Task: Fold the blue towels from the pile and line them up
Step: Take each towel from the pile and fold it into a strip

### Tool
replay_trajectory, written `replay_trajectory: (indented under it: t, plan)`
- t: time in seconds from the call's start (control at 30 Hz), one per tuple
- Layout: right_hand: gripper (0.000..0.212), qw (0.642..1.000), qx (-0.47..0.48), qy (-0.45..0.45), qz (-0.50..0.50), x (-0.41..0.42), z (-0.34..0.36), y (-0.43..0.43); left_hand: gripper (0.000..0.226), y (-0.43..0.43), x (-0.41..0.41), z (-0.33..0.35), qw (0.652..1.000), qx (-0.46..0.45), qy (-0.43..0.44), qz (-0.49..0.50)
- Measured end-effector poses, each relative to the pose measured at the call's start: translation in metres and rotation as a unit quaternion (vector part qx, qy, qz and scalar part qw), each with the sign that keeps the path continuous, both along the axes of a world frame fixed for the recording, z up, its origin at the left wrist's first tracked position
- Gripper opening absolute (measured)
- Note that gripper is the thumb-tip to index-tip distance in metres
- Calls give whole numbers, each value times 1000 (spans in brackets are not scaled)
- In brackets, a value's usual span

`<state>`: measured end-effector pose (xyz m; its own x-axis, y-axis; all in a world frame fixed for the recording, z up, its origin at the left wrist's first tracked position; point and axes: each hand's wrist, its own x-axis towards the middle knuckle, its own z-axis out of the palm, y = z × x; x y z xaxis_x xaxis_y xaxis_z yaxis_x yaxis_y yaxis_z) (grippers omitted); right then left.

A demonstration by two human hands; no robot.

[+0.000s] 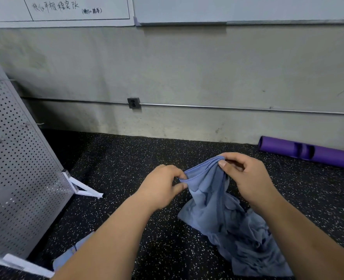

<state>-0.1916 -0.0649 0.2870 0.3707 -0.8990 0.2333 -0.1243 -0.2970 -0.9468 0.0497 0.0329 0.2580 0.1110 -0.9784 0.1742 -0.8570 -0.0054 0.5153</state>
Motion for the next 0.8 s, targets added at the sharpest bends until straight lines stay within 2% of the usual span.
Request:
replay_trajectory:
  t: [0.07, 0.17, 0.27, 0.33, 0.5, 0.6, 0.73, 0.8]
  plan:
    - [13, 999, -10, 19, -36, -2, -4, -5, 4, -2, 1, 2, 999, -30, 11, 28]
    - [11, 981, -69, 144, -106, -7, -13, -15, 3, -3, 4, 7, 996, -75, 34, 35]
    - [12, 957, -103, 254, -97, -11, -20, -18, 4, 0, 4, 10, 995, -81, 61, 15]
    - [12, 948, -114, 285, -89, -12, -21, -17, 5, 1, 4, 10, 995, -81, 66, 11]
    - [12, 961, -140, 204, -126, -10, -14, -15, 7, 5, 7, 15, 994, -90, 67, 4]
    - [11, 953, -136, 245, -112, -11, -16, -16, 6, 6, 7, 13, 996, -73, 53, 0]
    - [14, 971, -124, 163, -121, -12, -10, -15, 4, 5, 7, 13, 995, -87, 51, 18]
    - [14, 969, -116, 189, -105, -13, -10, -15, 4, 5, 7, 14, 994, -96, 51, 29]
